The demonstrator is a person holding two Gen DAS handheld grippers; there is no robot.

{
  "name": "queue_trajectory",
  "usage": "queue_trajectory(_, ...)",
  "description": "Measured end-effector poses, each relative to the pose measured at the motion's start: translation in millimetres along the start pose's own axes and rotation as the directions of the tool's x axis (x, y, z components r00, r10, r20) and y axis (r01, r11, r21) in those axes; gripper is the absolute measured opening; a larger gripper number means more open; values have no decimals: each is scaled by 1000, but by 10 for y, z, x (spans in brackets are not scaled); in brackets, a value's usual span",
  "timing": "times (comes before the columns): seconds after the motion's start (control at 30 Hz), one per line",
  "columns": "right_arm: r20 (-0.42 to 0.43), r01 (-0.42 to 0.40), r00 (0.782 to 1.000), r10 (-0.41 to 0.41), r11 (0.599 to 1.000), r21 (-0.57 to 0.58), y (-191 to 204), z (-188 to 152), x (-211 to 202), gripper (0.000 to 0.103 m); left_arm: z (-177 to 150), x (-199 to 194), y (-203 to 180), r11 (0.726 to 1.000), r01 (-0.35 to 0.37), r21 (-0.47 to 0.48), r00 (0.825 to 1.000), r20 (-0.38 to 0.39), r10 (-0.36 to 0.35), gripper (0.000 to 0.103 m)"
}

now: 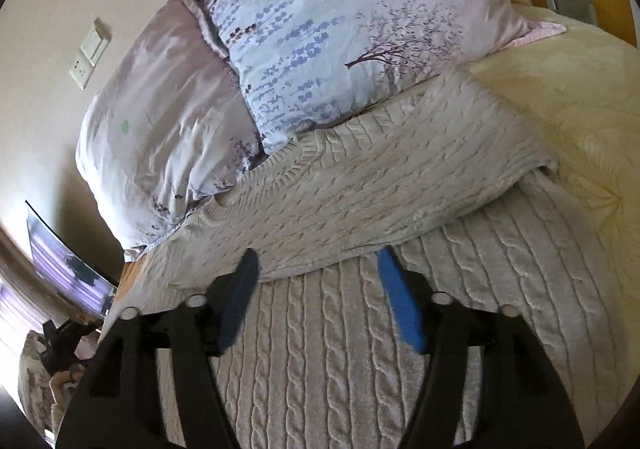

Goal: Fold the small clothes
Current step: 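Lay the held sleeve across the sweater body and open the left gripper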

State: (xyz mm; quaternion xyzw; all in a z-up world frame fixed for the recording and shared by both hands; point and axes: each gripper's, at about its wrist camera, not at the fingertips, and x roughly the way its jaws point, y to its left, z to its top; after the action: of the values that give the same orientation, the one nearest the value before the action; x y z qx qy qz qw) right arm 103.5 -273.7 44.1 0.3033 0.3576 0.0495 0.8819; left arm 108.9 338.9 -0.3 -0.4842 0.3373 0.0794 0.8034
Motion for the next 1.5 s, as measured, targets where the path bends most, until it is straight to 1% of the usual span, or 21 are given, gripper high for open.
queue_trajectory(0.17,-21,-9,1000,9,1000,12,-25,-1,37,71,192,23,115,993,15,-117,999,48,-9,55)
queue_trajectory(0.27,-32,-12,999,13,1000,11,-19,-6,49,71,350,30,224,986,11,-169,997,73,1,46)
queue_trajectory(0.37,-35,-22,999,22,1000,9,-14,-7,46,71,478,43,339,982,1,-189,996,92,17,27)
queue_trajectory(0.43,-36,-29,999,29,1000,10,-14,-8,44,71,517,71,392,980,-5,-200,996,81,22,12)
queue_trajectory(0.5,-38,-35,999,36,999,12,-19,-6,45,71,511,86,376,981,-8,-191,997,75,23,7)
queue_trajectory(0.6,-35,-46,998,46,999,13,-18,-8,37,71,491,23,235,989,12,-147,995,101,3,6)
queue_trajectory(0.67,-32,-55,998,55,998,11,-11,-10,24,71,476,-34,8,994,44,-101,992,120,-32,5)
queue_trajectory(0.77,-30,-65,997,65,998,7,-2,-11,-13,71,382,-87,-437,993,119,-15,986,118,-116,5)
queue_trajectory(0.87,-21,-76,997,76,997,4,-1,-16,-84,71,161,-49,-1021,976,191,107,977,73,-199,5)
queue_trajectory(0.9,-16,-78,997,78,997,2,-1,-17,-111,71,24,2,-1280,962,223,160,972,40,-232,5)
queue_trajectory(1.0,10,-74,997,74,997,-7,-17,-8,-225,71,-353,164,-1790,921,292,257,956,-54,-288,5)
queue_trajectory(1.07,22,-69,997,69,998,-7,-45,-2,-276,72,-715,340,-2135,883,342,322,939,-142,-312,5)
queue_trajectory(1.1,28,-64,998,65,998,-5,-67,-2,-309,72,-999,485,-2334,856,361,370,931,-197,-307,5)
queue_trajectory(1.17,33,-55,998,55,998,-3,-102,-13,-340,72,-1409,690,-2520,825,364,432,926,-264,-270,5)
queue_trajectory(1.23,29,-42,999,43,999,-5,-140,-21,-362,72,-1872,968,-2624,801,368,472,912,-352,-212,5)
queue_trajectory(1.3,18,-24,1000,24,1000,-10,-165,-15,-379,72,-2245,1205,-2626,790,354,500,900,-412,-143,7)
queue_trajectory(1.33,13,-21,1000,22,1000,-17,-165,-5,-390,72,-2423,1336,-2600,790,342,509,890,-446,-98,14)
queue_trajectory(1.37,10,-18,1000,18,999,-28,-154,8,-407,72,-2520,1407,-2565,791,342,507,879,-470,-78,27)
queue_trajectory(1.4,9,-10,1000,10,998,-54,-120,42,-431,72,-2594,1444,-2508,797,342,498,868,-493,-64,32)
queue_trajectory(1.47,7,-7,1000,8,994,-105,-37,95,-458,72,-2563,1381,-2426,796,370,478,854,-512,-90,46)
queue_trajectory(1.5,0,-14,1000,14,989,-149,55,153,-458,72,-2507,1291,-2384,791,389,472,849,-516,-110,51)
